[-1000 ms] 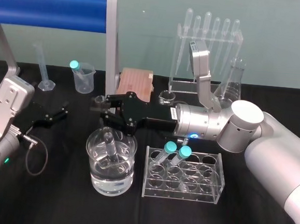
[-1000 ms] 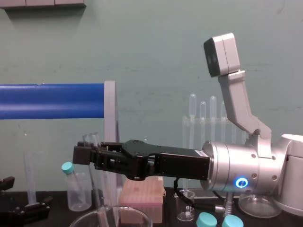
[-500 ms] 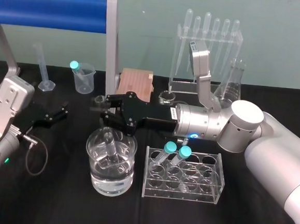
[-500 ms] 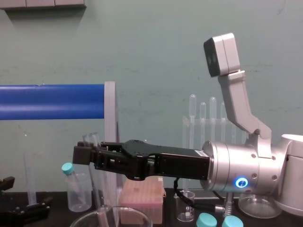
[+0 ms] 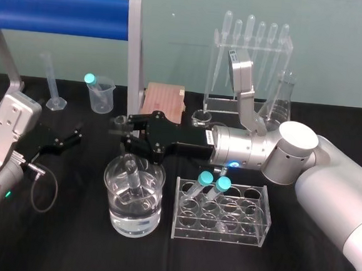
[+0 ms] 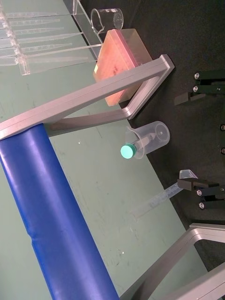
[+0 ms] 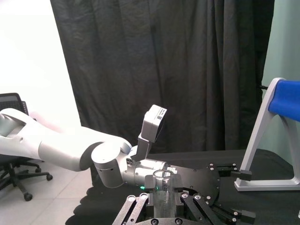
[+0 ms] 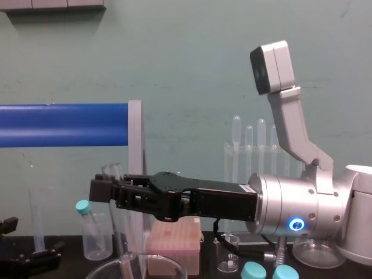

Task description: Hold the test tube with one hand and immerse one end into the beaker, then return it to the test tube rack.

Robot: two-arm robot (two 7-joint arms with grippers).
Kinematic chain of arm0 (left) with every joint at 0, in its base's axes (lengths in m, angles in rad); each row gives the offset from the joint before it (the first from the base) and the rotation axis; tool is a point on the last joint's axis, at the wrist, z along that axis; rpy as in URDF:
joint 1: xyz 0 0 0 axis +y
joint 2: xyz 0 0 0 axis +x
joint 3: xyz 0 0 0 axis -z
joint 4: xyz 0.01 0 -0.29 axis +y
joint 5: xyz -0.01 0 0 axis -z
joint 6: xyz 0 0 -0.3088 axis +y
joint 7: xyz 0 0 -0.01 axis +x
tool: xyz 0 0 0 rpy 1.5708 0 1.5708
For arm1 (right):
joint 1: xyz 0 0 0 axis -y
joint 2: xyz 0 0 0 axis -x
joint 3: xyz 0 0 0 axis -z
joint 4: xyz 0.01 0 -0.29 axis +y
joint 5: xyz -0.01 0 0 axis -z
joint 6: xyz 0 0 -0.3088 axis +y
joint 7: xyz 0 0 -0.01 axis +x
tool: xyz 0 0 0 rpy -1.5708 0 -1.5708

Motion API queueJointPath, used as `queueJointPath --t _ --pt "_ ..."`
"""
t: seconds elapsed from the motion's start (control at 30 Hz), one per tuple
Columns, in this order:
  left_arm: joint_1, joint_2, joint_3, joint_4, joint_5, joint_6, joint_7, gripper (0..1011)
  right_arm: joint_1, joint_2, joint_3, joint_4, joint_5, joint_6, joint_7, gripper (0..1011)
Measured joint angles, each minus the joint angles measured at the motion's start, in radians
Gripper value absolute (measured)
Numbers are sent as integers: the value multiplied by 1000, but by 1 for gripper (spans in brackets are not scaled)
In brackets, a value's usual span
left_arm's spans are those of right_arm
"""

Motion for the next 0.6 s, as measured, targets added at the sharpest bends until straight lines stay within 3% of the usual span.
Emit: queueJointPath --t 0.6 --pt "0 0 0 0 0 0 0 1000 0 0 0 0 0 0 0 227"
